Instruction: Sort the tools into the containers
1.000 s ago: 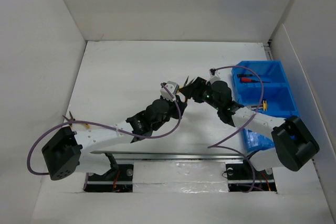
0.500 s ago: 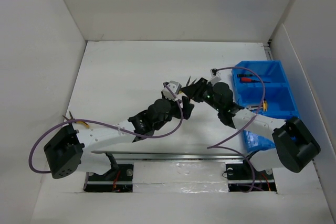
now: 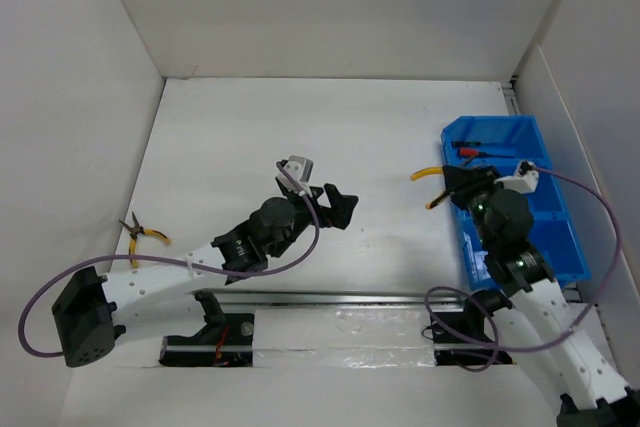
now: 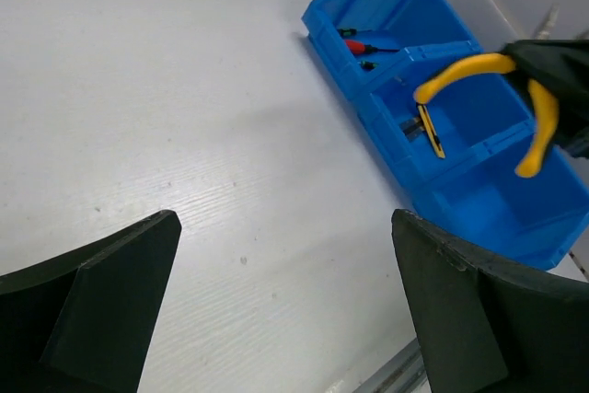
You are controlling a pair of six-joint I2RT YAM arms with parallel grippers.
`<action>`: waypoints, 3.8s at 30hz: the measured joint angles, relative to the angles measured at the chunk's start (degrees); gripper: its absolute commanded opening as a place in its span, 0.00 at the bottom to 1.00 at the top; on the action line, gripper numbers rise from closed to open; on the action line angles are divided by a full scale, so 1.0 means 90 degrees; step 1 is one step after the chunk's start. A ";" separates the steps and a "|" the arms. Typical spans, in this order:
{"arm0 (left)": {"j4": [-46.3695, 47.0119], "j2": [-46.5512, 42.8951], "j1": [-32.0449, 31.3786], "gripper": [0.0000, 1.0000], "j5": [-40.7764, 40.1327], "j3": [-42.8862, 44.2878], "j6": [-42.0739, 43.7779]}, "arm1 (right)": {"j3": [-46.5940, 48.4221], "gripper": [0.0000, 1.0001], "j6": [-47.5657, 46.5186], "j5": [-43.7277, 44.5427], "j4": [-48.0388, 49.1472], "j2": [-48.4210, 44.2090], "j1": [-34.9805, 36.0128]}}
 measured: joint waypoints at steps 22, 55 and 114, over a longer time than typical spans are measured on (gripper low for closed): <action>-0.0867 -0.2280 0.0012 0.99 -0.0724 -0.1190 -0.0789 | 0.2110 0.00 0.3553 0.2761 -0.7397 0.0469 -0.0702; -0.1086 -0.3194 0.0012 0.99 -0.0991 -0.1545 -0.0959 | 0.1729 0.00 0.1644 0.2188 -0.6037 0.2115 -0.4539; -0.4639 -0.0454 0.5892 0.86 -0.1724 0.1367 -0.2654 | 0.2033 0.70 -0.2050 -0.0585 -0.1093 0.1588 0.2679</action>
